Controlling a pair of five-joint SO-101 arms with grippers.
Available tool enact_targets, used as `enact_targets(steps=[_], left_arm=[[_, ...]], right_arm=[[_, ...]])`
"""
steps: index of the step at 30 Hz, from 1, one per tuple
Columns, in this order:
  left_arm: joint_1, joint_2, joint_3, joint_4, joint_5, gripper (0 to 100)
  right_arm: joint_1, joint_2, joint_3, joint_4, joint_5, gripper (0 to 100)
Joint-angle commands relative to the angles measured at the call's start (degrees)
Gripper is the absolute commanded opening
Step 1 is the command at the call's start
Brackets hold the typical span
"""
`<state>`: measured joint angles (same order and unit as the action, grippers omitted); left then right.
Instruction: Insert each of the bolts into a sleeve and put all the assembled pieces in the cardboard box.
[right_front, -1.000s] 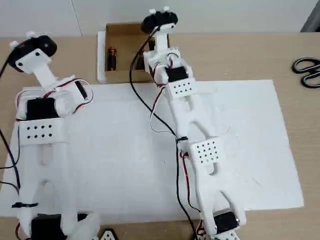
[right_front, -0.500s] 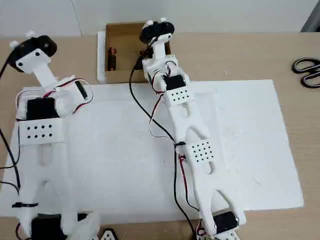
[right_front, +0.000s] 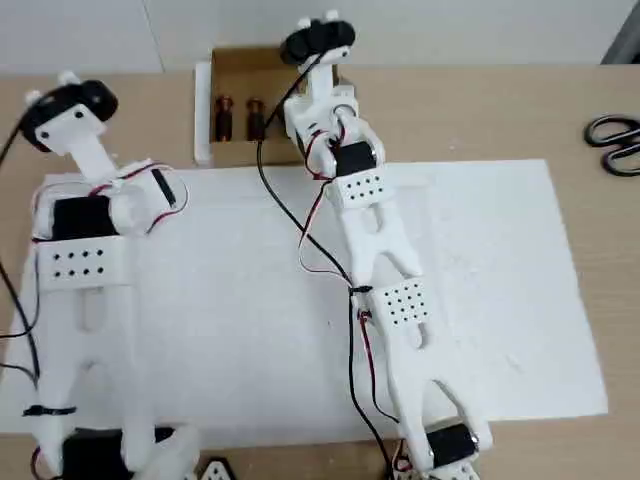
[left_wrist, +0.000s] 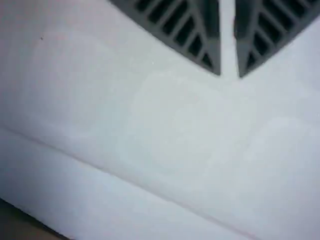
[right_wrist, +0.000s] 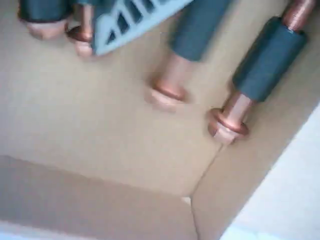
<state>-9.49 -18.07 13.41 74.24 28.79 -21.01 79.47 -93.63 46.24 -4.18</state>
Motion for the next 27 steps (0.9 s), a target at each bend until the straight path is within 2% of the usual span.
enact_targets(steps=[1, 7, 14, 24, 27], left_arm=[[0.0, -1.2, -2.6, 0.1, -0.1, 1], [0.0, -1.3, -2.7, -0.1, -0.1, 1], [0.3, -3.9, -5.3, -3.3, 0.0, 1], [7.4, -12.2, -5.4, -4.7, 0.0, 1], [8.4, -14.4, -5.4, -4.7, 0.0, 1]], right_arm=[[-0.5, -8.2, -2.9, 2.8, 0.3, 27.7], [-0.1, -20.6, -2.7, 9.0, 0.2, 27.7], [0.0, -29.4, -2.7, 22.0, 0.4, 27.7], [0.0, -34.7, -2.7, 36.6, 0.2, 27.7], [0.9, -36.4, -2.7, 41.5, 0.2, 23.0]])
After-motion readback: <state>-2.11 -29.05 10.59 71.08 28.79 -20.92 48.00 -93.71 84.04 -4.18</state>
